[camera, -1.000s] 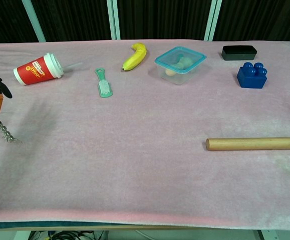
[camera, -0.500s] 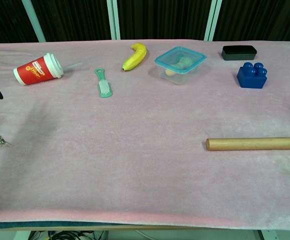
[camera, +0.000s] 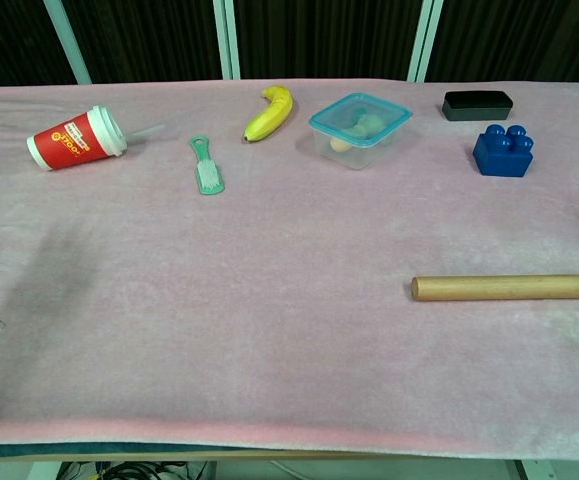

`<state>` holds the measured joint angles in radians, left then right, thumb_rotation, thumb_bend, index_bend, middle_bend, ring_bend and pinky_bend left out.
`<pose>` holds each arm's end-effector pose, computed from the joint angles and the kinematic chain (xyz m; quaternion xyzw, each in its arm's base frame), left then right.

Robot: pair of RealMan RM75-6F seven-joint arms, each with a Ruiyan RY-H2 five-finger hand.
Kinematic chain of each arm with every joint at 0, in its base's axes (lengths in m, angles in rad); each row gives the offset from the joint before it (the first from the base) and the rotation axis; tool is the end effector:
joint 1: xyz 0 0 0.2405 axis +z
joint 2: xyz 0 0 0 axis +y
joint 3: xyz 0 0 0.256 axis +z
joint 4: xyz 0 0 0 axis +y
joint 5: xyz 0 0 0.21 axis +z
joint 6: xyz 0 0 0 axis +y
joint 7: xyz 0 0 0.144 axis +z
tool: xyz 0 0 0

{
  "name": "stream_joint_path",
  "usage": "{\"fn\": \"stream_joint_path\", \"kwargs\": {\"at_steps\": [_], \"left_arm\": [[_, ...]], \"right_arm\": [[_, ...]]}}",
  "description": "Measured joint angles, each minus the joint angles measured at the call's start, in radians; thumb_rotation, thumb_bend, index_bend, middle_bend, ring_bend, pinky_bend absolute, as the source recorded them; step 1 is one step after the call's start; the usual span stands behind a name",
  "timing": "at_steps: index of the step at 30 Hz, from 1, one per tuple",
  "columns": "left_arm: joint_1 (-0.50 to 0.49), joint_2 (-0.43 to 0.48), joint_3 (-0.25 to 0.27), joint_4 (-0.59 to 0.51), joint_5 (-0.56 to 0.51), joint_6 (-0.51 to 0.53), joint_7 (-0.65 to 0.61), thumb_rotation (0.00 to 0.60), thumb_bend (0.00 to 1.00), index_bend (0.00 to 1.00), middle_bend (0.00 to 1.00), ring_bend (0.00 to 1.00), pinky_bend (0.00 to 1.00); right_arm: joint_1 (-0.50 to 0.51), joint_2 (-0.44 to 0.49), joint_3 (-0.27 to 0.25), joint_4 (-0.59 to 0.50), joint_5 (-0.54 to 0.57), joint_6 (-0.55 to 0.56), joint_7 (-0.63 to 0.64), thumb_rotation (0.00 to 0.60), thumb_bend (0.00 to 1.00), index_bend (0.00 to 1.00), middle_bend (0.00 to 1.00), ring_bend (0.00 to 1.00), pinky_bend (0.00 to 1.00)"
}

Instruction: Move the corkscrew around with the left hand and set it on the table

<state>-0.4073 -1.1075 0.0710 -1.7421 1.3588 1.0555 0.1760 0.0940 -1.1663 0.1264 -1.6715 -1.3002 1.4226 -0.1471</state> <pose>-0.2705 0.2280 0.0863 -0.7431 -0.4287 -0.2598 0.4433 -0.3163 -0.1962 0.1496 0.5445 -0.4226 0.3489 0.6350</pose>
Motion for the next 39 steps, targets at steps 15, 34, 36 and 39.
{"fn": "stream_joint_path", "kwargs": {"at_steps": [15, 34, 36, 39], "left_arm": [[0.018, -0.018, 0.009, 0.035, 0.017, -0.002, 0.003, 0.6, 0.46, 0.59, 0.22, 0.0, 0.0], [0.023, -0.025, 0.002, 0.045, 0.014, -0.01, 0.012, 0.6, 0.46, 0.59, 0.22, 0.0, 0.0], [0.024, -0.025, 0.001, 0.043, 0.016, -0.009, 0.012, 0.6, 0.46, 0.59, 0.22, 0.0, 0.0], [0.025, -0.021, -0.001, 0.038, 0.021, -0.005, 0.009, 0.6, 0.46, 0.59, 0.22, 0.0, 0.0]], "right_arm": [[0.0, 0.0, 0.002, -0.002, 0.006, -0.001, -0.003, 0.6, 0.09, 0.0, 0.0, 0.12, 0.21], [-0.001, 0.0, 0.002, -0.003, 0.005, 0.001, -0.003, 0.6, 0.09, 0.0, 0.0, 0.12, 0.21], [-0.001, 0.0, 0.002, -0.002, 0.005, 0.002, -0.003, 0.6, 0.09, 0.0, 0.0, 0.12, 0.21], [-0.001, 0.0, 0.002, -0.001, 0.004, 0.003, -0.004, 0.6, 0.09, 0.0, 0.0, 0.12, 0.21]]}}
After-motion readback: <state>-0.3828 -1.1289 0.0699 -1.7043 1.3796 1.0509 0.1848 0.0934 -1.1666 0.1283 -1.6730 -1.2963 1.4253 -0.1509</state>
